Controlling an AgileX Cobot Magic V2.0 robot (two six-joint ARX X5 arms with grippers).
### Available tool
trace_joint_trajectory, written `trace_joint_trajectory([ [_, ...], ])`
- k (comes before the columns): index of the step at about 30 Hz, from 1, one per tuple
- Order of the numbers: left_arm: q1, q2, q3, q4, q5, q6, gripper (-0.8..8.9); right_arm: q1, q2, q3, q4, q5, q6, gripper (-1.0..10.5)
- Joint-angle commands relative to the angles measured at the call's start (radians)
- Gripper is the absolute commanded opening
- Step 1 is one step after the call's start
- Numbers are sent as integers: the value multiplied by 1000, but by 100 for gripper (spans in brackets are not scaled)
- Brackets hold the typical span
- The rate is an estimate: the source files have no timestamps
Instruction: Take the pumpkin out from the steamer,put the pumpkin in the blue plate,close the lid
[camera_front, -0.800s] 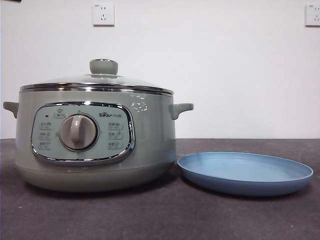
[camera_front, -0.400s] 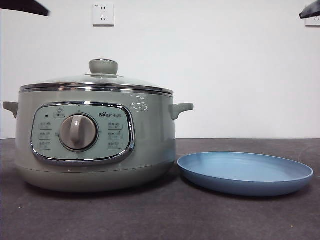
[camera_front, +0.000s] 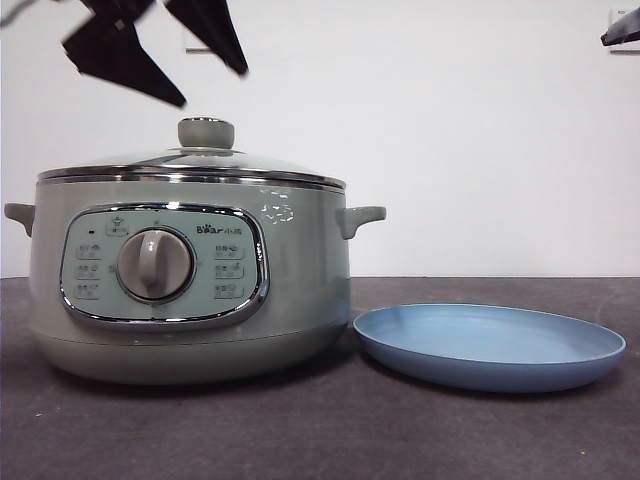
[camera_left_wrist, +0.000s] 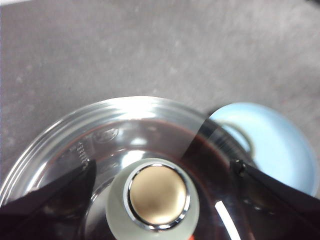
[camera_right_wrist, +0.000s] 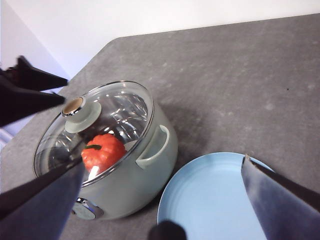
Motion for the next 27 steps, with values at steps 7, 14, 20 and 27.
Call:
trace_joint_trajectory([
  [7,-22,76,0,-70,-55,54,444,2,2,3,-34,6,-26,535],
  [14,-22,76,0,-60,-55,65,269,2,2,3,-44,5,-28,534],
  [20,-22,76,0,-45,-53,82,-9,2,2,3,-48,5,-27,535],
  [27,-22,58,2,-6,-53,82,-9,2,2,3,-51,2,-24,534],
])
